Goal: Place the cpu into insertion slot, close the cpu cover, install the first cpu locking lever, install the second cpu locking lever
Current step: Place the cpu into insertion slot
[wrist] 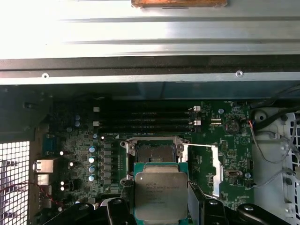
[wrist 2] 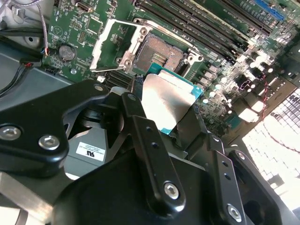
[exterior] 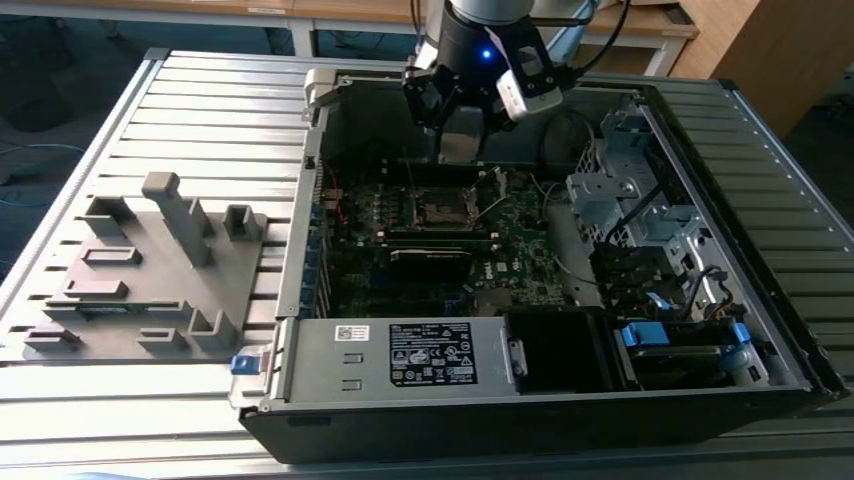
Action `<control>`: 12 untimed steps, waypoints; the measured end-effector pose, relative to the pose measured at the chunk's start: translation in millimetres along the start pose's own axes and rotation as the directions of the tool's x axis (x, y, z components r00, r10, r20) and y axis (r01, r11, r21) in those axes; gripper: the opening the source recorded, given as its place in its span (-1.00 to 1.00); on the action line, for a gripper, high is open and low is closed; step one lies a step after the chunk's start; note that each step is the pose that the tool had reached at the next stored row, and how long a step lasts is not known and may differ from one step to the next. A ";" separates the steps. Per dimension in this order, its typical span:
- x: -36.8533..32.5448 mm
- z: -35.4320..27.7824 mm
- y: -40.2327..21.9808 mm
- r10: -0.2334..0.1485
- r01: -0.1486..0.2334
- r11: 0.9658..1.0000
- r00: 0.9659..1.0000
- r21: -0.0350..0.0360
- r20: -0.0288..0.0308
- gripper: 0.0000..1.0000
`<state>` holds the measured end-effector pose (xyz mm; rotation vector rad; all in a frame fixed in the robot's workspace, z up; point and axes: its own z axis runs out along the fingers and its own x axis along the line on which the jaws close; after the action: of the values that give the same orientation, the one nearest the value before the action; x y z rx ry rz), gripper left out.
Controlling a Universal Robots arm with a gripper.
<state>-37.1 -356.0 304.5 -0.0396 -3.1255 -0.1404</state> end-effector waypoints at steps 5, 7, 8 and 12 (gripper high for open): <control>0.0 0.5 0.0 0.000 0.000 1.000 1.000 0.000 0.000 0.08; 0.0 0.5 -0.1 0.000 0.000 1.000 1.000 0.000 0.000 0.08; 0.0 0.5 -0.1 0.000 0.000 1.000 1.000 0.000 0.000 0.08; 0.0 1.5 -0.1 0.000 0.000 1.000 1.000 0.000 0.000 0.08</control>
<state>-37.1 -356.0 303.0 -0.0396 -3.1256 -0.1407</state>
